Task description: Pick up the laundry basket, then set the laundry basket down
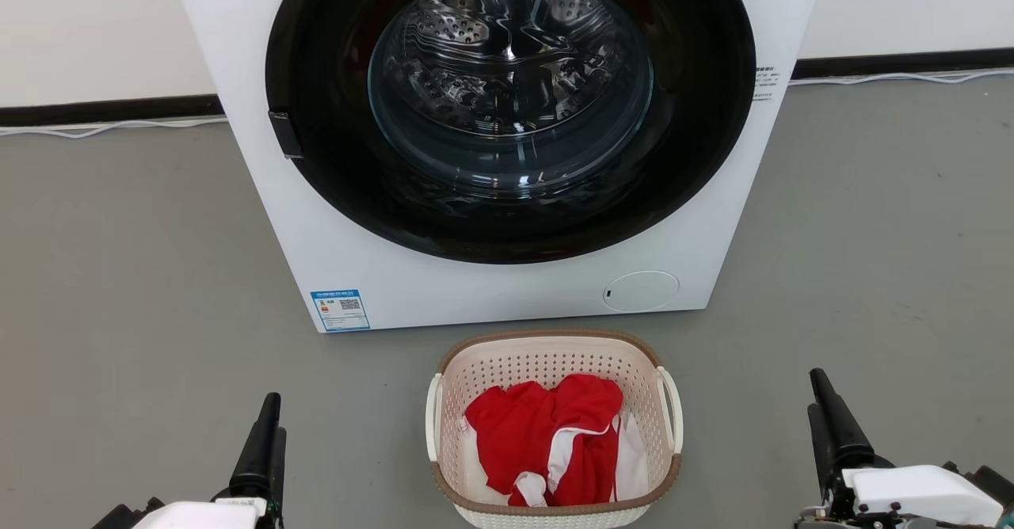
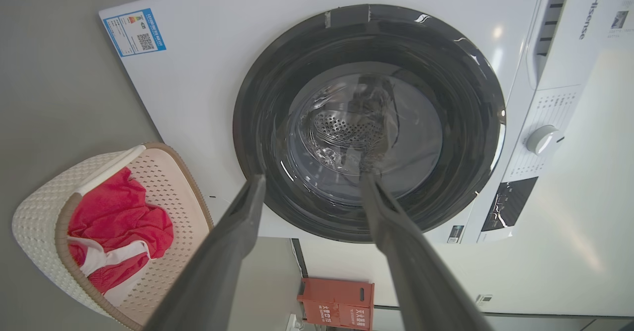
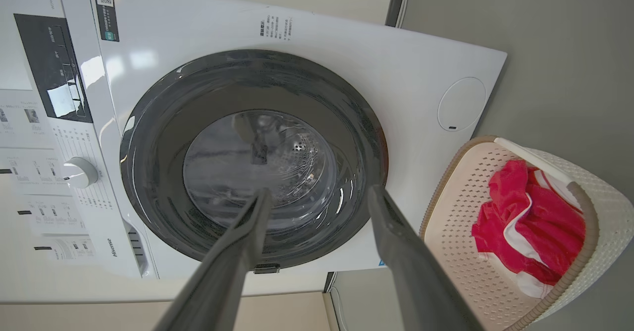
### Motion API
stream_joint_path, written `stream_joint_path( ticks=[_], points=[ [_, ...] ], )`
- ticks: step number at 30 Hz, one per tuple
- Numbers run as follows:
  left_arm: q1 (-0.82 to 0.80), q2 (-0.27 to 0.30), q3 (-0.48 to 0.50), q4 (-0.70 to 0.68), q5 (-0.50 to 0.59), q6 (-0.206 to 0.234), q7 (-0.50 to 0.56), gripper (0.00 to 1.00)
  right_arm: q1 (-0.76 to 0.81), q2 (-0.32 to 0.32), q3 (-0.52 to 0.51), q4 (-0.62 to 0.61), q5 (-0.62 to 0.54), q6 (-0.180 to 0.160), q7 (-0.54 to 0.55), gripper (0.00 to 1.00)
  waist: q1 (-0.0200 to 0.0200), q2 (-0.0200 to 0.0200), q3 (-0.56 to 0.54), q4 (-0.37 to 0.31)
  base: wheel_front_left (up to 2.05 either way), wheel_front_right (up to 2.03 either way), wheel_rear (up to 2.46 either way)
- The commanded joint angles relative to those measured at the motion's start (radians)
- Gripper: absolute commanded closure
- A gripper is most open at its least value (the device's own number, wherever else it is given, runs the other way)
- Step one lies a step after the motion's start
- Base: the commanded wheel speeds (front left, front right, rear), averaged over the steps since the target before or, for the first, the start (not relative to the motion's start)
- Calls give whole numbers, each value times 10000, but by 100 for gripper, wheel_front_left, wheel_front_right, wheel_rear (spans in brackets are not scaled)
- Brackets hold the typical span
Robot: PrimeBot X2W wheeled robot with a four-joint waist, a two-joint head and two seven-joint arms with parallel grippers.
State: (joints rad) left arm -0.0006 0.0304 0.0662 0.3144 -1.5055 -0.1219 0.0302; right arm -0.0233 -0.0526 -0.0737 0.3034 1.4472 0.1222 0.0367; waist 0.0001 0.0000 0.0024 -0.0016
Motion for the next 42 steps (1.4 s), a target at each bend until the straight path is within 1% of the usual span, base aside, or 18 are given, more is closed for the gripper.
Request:
stream_joint_path(
  ticks=[1, 16, 17, 27, 42],
  points=[
    [-234, 75, 118, -257, 229, 9, -90, 0, -424, -126, 76, -324, -334, 24, -151, 0, -1, 0, -4, 0, 0, 0, 0],
    [-236, 94, 178, -334, 2349, 154, -531, 0, -632, -232, 420, -402, -2798, 33, -592, 0, -1, 0, -31, 0, 0, 0, 0],
    [-231, 97, 196, -354, 2645, 178, -589, 0, -670, -263, 467, -400, -3174, 35, -651, 0, -1, 0, -32, -4, 0, 0, 0],
    [-256, 109, 339, -395, 4318, 231, -882, 0, -879, -350, 684, -389, -5010, 41, -944, 0, -1, 0, -16, -29, 0, 0, 0],
    [-140, 127, 385, -513, 6646, 393, -1294, 0, -1011, -329, 801, 81, -7139, 50, -1357, 0, -1, 0, -122, -47, 0, 0, 0]
  ],
)
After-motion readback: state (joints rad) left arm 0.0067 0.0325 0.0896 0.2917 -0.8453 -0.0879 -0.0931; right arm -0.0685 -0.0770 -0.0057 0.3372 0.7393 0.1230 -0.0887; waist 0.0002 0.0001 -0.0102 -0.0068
